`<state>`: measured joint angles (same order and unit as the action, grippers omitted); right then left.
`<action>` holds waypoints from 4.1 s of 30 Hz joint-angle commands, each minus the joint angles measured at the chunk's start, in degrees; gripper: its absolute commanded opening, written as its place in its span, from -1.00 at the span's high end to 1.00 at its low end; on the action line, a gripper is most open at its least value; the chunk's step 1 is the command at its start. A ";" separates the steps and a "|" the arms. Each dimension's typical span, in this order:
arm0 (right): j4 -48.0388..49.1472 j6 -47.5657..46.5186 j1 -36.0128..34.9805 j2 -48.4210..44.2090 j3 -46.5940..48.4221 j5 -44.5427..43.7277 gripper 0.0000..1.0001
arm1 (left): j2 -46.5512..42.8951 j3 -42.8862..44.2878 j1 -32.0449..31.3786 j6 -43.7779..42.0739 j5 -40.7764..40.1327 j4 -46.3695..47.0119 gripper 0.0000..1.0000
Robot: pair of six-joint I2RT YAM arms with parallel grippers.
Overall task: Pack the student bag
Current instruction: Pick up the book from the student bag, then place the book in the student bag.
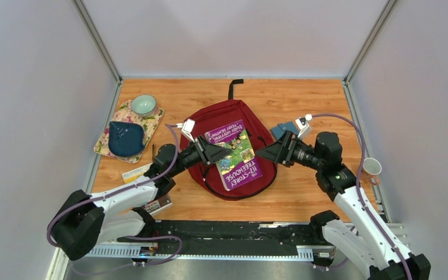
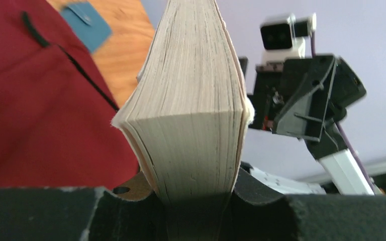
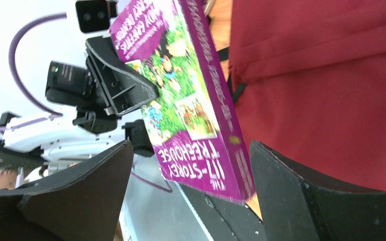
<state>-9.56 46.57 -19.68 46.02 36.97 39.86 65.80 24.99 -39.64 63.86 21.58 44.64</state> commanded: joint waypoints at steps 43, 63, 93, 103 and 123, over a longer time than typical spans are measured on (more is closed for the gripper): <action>52.09 26.56 -13.98 14.19 -16.84 -14.54 -0.64 | 10.84 -5.48 -4.83 12.35 -26.59 44.13 1.00; 54.30 26.39 -17.14 13.75 -17.29 -19.73 0.66 | 12.24 -5.13 -5.71 13.92 -24.23 44.74 1.00; -16.08 5.03 -15.56 -29.40 -5.07 -64.02 1.00 | 1.60 18.05 -9.04 -30.62 -21.48 -43.57 -0.51; -27.44 1.25 -15.56 -31.52 1.52 -75.36 1.00 | 21.82 38.20 -25.30 -49.60 -30.20 -58.63 -0.53; -28.49 1.95 -15.65 -31.87 0.91 -73.87 1.00 | 36.94 47.87 -30.32 -57.35 -17.02 -61.70 -0.45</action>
<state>-43.77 48.99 -35.33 14.81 35.77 -32.05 101.73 70.39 -69.41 8.86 0.84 -16.97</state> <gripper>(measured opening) 0.295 0.729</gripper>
